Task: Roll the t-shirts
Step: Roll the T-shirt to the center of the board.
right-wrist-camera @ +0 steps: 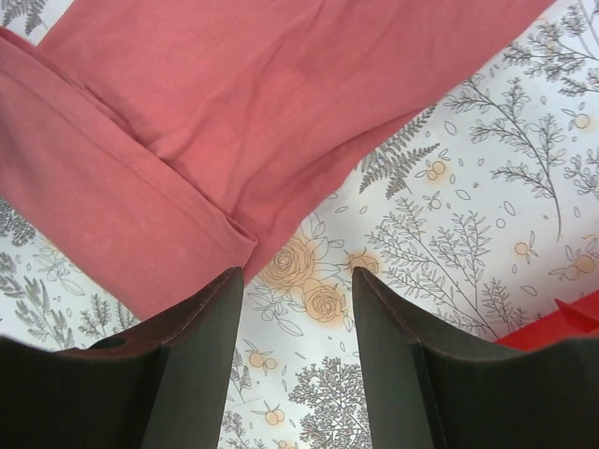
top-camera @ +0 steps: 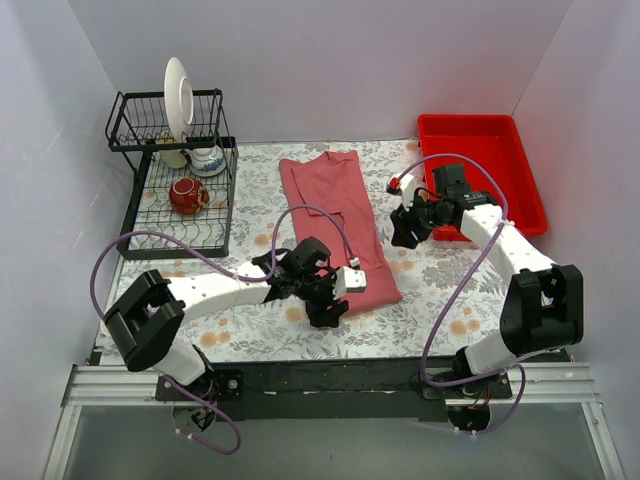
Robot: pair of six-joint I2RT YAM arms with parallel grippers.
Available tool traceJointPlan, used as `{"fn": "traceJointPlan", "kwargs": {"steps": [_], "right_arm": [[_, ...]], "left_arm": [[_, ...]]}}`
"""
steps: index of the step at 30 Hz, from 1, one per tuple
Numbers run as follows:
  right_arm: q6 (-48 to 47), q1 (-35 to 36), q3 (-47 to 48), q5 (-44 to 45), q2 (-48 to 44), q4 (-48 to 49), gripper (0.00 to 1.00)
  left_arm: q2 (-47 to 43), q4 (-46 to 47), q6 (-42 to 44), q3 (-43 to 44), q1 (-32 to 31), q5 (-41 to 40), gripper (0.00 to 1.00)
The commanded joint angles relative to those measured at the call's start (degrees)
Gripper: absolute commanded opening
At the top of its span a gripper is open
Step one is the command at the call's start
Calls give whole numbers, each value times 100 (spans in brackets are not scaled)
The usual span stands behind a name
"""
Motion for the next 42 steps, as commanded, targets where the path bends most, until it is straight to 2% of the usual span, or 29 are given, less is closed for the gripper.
{"fn": "traceJointPlan", "kwargs": {"steps": [1,6,8,9,10,12,14,16,17,19,20,24,25,26,28,31,34,38,42], "right_arm": [[183,-8,-232,112,-512,332,59],[122,-16,-811,86,-1101,420,59],[-19,-8,-1048,156,-1453,551,59],[-98,-8,-1319,191,-1602,622,59],[-299,-8,-1496,191,-1943,744,58],[-554,19,-1952,261,-2287,1017,59],[-783,150,-2191,480,-2640,1158,59],[-1090,203,-2324,342,-2728,818,59],[-1657,238,-2333,-86,-2746,555,60],[-2144,300,-2525,-431,-2903,157,62],[-2286,422,-2631,-494,-2982,209,63],[-2489,976,-3053,-398,-3264,622,68],[-2472,1125,-3115,-380,-3334,805,69],[-2402,1431,-3280,-293,-3378,998,74],[-2024,1818,-3457,-187,-3510,1629,97],[-1620,2241,-3721,138,-3520,2150,99],[-1610,2479,-3757,200,-3336,2283,98],[-1681,2655,-3906,366,-3115,2502,99],[-1663,2735,-4213,683,-2870,3361,99]], "left_arm": [[129,1037,133,-343,-222,-1032,55],[560,1275,309,-615,-275,-1217,53],[613,1389,362,-756,-310,-1506,48],[718,1381,405,-826,-336,-1603,43],[762,1372,467,-853,-345,-1717,27],[859,1346,424,-897,-310,-1815,10],[929,893,188,-661,-135,-1256,0],[921,486,125,-345,461,-256,0],[903,276,-15,-265,646,463,0],[947,38,-60,-98,1033,907,0],[982,-294,-17,121,1130,1336,0],[1176,-649,-208,570,1508,2295,0],[1210,-641,-253,606,1535,2420,0],[1254,-614,-297,650,1544,2534,0],[1325,-597,-402,790,1562,2790,0],[1413,-553,-508,896,1623,3027,0],[1500,-596,-535,992,1729,3203,0],[1659,-869,-491,1160,1887,3414,0],[1659,-957,-342,1169,1975,3379,0]]}}
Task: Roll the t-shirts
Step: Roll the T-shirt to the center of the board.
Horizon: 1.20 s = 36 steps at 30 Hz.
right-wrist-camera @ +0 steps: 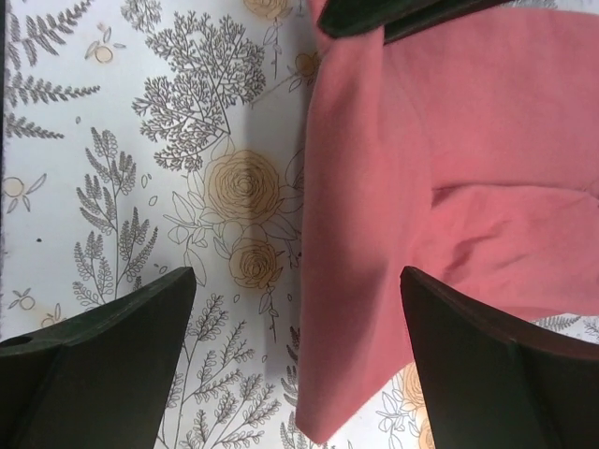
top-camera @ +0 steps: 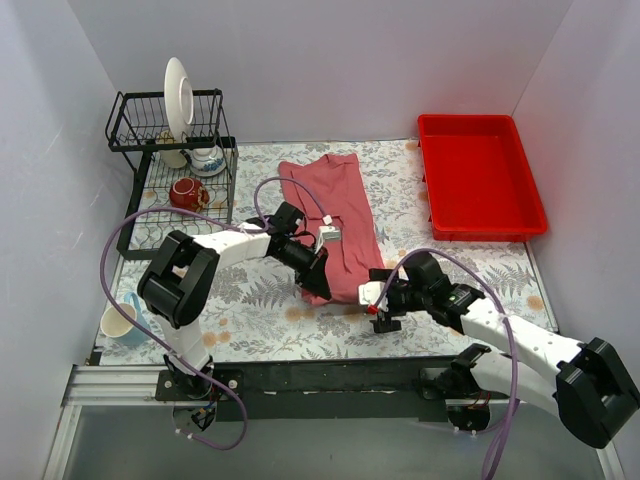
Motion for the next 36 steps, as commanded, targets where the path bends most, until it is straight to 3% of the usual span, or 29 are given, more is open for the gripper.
{"fn": "traceJointPlan", "kwargs": {"steps": [1,7,12,15,16,17,19,21,23,26,31,36], "right_arm": [[96,83,-421,406,237,1232,99],[272,83,-616,933,878,2375,98],[509,83,-458,1021,1440,2729,88],[457,92,-248,1031,1678,2563,62],[370,92,-194,926,1713,2475,37],[360,92,-107,864,1748,2187,26],[465,83,157,689,1837,1835,10],[614,75,341,617,1959,1360,4],[956,48,570,547,2030,1157,1],[1264,13,755,441,2170,841,1],[1529,-48,834,468,2311,752,1],[1591,-136,834,433,2320,637,1]], "left_arm": [[-55,-279,150,150,124,350,0],[7,-376,291,45,361,385,0],[121,-508,545,-8,423,210,2],[113,-570,730,-52,423,17,9],[95,-570,826,-61,423,-176,21],[52,-500,810,-87,423,-369,31],[-369,147,573,-420,414,-947,43],[-834,615,397,-745,353,-1283,50],[-1511,1256,318,-1272,108,-1889,62],[-2250,2267,55,-1993,-375,-2740,66],[-2594,3278,203,-2539,-1271,-3656,66],[-2559,3596,668,-2882,-1651,-4238,66]]}}
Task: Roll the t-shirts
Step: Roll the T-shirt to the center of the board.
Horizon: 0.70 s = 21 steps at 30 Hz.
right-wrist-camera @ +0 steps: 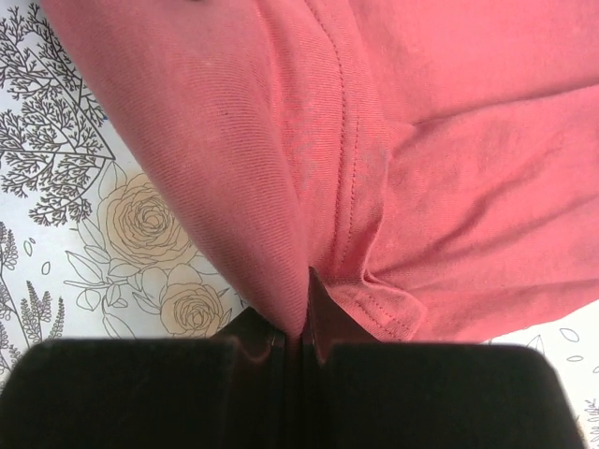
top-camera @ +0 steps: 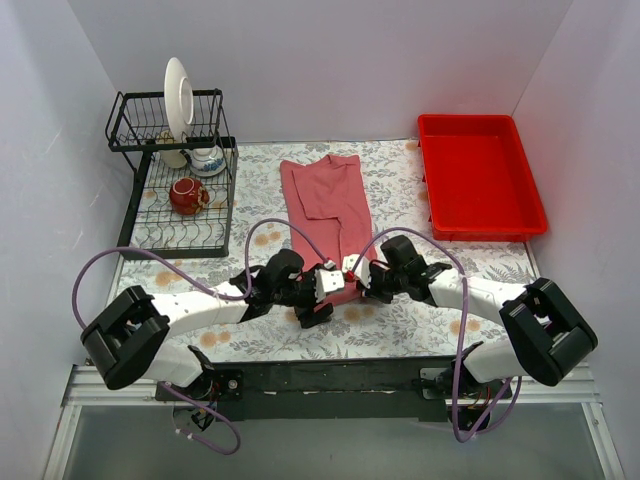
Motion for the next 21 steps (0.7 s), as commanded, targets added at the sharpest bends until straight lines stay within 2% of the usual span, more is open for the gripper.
{"fn": "traceJointPlan", "kwargs": {"steps": [1,3,6,10,11,12,13,14,16,18,19,21], "right_arm": [[257,-71,176,-188,34,-287,1],[292,-106,220,-214,69,-340,1],[275,-115,247,-285,78,-384,1],[152,-115,291,-320,104,-489,1],[74,-115,334,-320,122,-576,1],[56,-115,378,-320,96,-690,1],[47,-123,448,-320,69,-779,1],[3,-141,475,-346,-18,-867,1],[-76,-150,606,-477,-133,-1321,1],[-225,-167,721,-618,-335,-1761,1],[-322,-185,791,-854,-396,-2269,1],[-689,-202,1046,-1101,-546,-2877,1]], "left_arm": [[-35,713,555,-277,-239,-865,65],[0,766,731,-426,-266,-1049,65],[114,968,802,-488,-266,-1322,59],[211,882,715,-331,-266,-1280,41],[203,759,671,-269,-258,-1253,31],[185,671,618,-225,-231,-1218,28],[115,418,574,-111,-170,-1157,25],[89,215,530,-41,-117,-1008,17],[45,-511,363,161,145,-814,11],[18,-1102,293,530,444,-131,8],[62,-1741,388,636,802,229,8],[298,-2455,721,1075,1077,1072,7]]}}
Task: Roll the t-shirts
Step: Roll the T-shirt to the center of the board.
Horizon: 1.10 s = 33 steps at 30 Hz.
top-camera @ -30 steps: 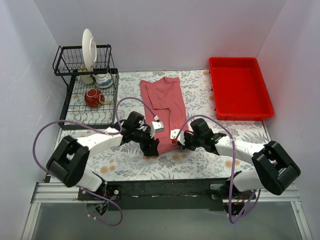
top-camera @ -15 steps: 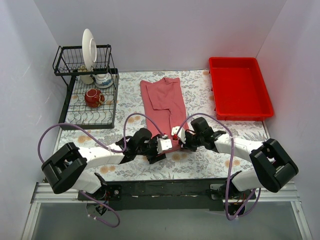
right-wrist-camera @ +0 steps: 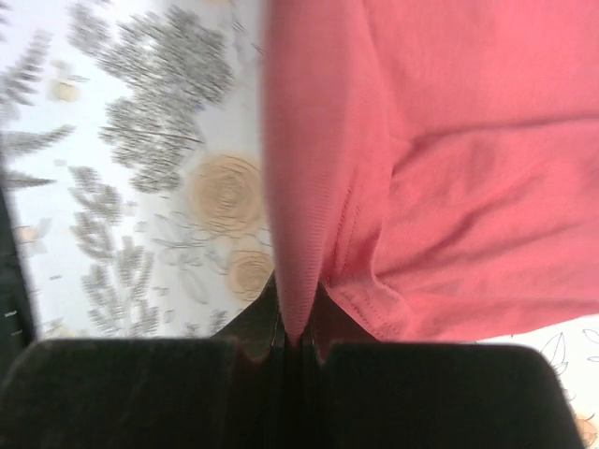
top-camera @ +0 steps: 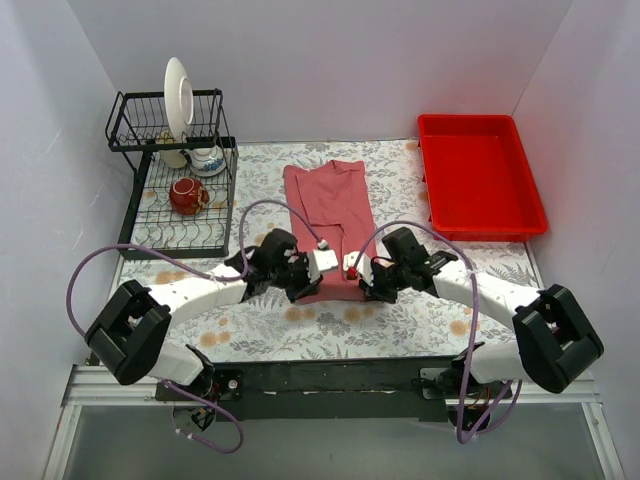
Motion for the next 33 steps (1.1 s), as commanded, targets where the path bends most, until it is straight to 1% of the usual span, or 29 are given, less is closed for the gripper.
{"fn": "traceJointPlan", "kwargs": {"steps": [1,2,3,4,5,6,7,9,10,11,12,13,14,15,16,17,21,23,26,29,31,33], "right_arm": [[-695,-65,568,-937,-413,-1795,1],[-853,-65,777,-1027,-378,-2467,1],[-959,-100,858,-1115,-352,-2726,1],[-1230,-135,945,-1263,-291,-3007,1],[-1363,-170,1085,-1317,-159,-3419,1],[-1469,-292,1165,-1344,-62,-3563,1],[-1740,-354,1262,-1370,52,-3694,1],[-1909,-608,1577,-1397,482,-3959,1],[-1988,-688,1692,-1510,675,-4055,1],[-2180,-767,1841,-1563,1103,-4204,1],[-2260,-916,2130,-1616,1342,-4475,1],[-2366,-978,2333,-1756,1588,-4678,1],[-2506,-1023,2509,-1809,2026,-4819,1],[-2577,-1145,2659,-1862,2230,-5099,1],[-2699,-1181,2999,-1958,2424,-5233,1],[-2805,-1216,3133,-1985,2748,-5312,1],[-3200,-1348,3828,-2126,3514,-5979,1],[-3114,-1383,4065,-2117,3830,-6034,1],[-3166,-1383,4250,-2021,4156,-6034,1],[-3044,-1401,4478,-1924,4551,-6042,1],[-3000,-1427,4558,-1915,4710,-6042,2],[-3000,-1445,4707,-1933,4904,-6042,3]], "left_arm": [[222,-2460,478,850,796,1665,6],[502,-2824,645,1165,858,1842,6],[609,-3141,838,1308,911,2139,5],[715,-3588,1101,1405,973,2256,5],[820,-3792,1286,1475,991,2352,5],[995,-3934,1314,1615,1000,2397,5],[1093,-4092,1584,1669,1026,2415,5],[1408,-4198,1709,1827,1078,2467,5],[1532,-4451,1997,1923,1140,2494,5],[1646,-4523,2044,2003,1184,2503,5],[1778,-4576,2131,2056,1228,2512,5],[2049,-4838,2289,2265,1315,2503,5],[2243,-4945,2386,2389,1360,2512,5],[2393,-5050,2456,2538,1430,2573,5],[2655,-5260,2501,2766,1561,2625,5],[2762,-5314,2536,2881,1632,2687,6],[3140,-5341,2606,3207,1887,2573,7],[3421,-5446,2685,3452,1940,2547,8],[3650,-5517,2668,3647,1975,2529,13],[3678,-5324,2607,3603,1975,2442,22],[3616,-5122,2476,3516,1975,2266,31],[3511,-4938,2405,3419,1984,2169,33]]}}
